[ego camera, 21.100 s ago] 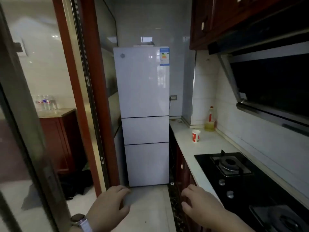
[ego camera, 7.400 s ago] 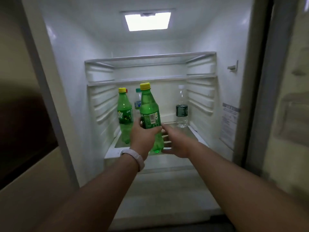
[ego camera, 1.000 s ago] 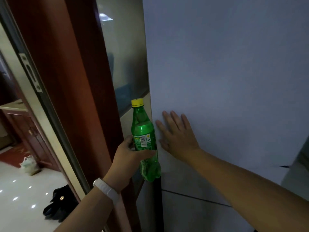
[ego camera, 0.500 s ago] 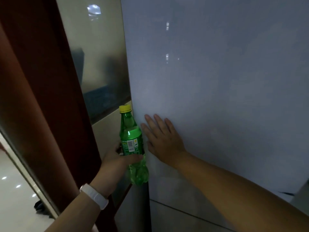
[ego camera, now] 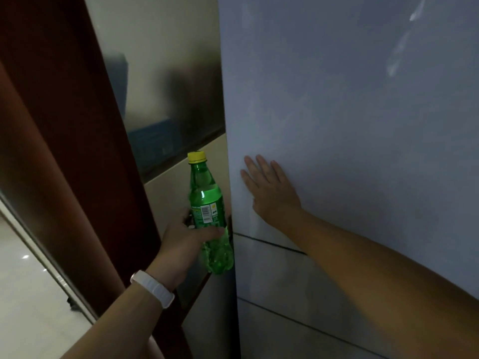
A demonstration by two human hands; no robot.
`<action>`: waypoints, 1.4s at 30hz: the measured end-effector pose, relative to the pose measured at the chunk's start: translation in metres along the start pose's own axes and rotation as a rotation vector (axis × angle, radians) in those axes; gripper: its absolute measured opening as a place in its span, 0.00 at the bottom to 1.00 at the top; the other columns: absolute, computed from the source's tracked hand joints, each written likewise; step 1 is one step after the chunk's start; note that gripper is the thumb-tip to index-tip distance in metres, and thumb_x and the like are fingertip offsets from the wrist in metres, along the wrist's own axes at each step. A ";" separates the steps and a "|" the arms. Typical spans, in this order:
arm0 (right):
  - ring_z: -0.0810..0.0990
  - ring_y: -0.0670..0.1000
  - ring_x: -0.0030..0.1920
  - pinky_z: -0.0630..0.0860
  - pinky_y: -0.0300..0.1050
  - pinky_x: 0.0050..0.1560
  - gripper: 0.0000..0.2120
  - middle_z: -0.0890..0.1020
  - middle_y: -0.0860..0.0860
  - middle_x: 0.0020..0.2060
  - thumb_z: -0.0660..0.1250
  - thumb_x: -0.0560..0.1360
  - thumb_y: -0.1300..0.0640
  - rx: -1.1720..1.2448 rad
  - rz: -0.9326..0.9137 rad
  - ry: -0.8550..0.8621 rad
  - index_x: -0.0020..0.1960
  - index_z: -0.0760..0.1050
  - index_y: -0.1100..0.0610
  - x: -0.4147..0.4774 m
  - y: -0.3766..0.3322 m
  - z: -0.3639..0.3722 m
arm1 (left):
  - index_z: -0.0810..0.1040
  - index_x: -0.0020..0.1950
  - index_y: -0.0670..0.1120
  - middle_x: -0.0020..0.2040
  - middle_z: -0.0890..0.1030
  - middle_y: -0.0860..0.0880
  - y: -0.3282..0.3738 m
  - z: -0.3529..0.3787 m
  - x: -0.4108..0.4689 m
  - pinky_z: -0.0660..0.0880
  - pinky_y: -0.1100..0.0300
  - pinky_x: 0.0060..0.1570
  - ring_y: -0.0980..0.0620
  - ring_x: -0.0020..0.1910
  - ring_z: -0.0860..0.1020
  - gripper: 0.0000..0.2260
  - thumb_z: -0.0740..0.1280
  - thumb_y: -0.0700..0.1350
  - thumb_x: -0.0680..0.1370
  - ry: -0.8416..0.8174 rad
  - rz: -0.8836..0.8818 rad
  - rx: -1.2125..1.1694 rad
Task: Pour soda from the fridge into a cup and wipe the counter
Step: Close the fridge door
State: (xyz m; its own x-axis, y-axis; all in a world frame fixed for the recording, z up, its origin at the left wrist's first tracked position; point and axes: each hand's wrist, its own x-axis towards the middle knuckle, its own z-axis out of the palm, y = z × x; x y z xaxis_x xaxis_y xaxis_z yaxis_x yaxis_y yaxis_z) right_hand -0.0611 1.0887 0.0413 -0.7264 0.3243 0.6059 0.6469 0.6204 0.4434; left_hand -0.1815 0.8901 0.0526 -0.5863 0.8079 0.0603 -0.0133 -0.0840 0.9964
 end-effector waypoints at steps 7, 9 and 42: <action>0.57 0.62 0.77 0.41 0.59 0.76 0.29 0.61 0.59 0.77 0.57 0.72 0.59 0.029 0.003 -0.105 0.74 0.67 0.59 -0.001 -0.002 -0.008 | 0.80 0.56 0.42 0.50 0.85 0.44 -0.001 -0.004 0.004 0.79 0.42 0.54 0.42 0.49 0.83 0.23 0.77 0.29 0.63 0.005 -0.003 0.007; 0.59 0.62 0.76 0.43 0.60 0.75 0.31 0.62 0.59 0.77 0.67 0.70 0.55 0.057 0.015 -0.129 0.72 0.70 0.58 0.000 -0.004 -0.014 | 0.80 0.55 0.43 0.50 0.85 0.45 0.001 -0.005 0.002 0.79 0.43 0.53 0.42 0.49 0.83 0.23 0.77 0.29 0.63 -0.001 -0.003 0.009; 0.83 0.53 0.46 0.81 0.50 0.49 0.15 0.85 0.54 0.45 0.63 0.80 0.46 1.917 1.649 -0.173 0.54 0.80 0.56 -0.169 -0.086 -0.160 | 0.79 0.57 0.43 0.49 0.85 0.43 -0.010 0.054 -0.056 0.81 0.50 0.47 0.42 0.47 0.84 0.23 0.77 0.30 0.64 -0.625 0.030 0.037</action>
State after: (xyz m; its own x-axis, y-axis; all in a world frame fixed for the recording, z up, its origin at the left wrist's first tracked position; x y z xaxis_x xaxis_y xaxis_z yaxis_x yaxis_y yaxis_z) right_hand 0.0430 0.8662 0.0062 -0.1978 0.9114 -0.3608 -0.2693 -0.4044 -0.8740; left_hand -0.1050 0.8774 0.0426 -0.0012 0.9949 0.1005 0.0300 -0.1004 0.9945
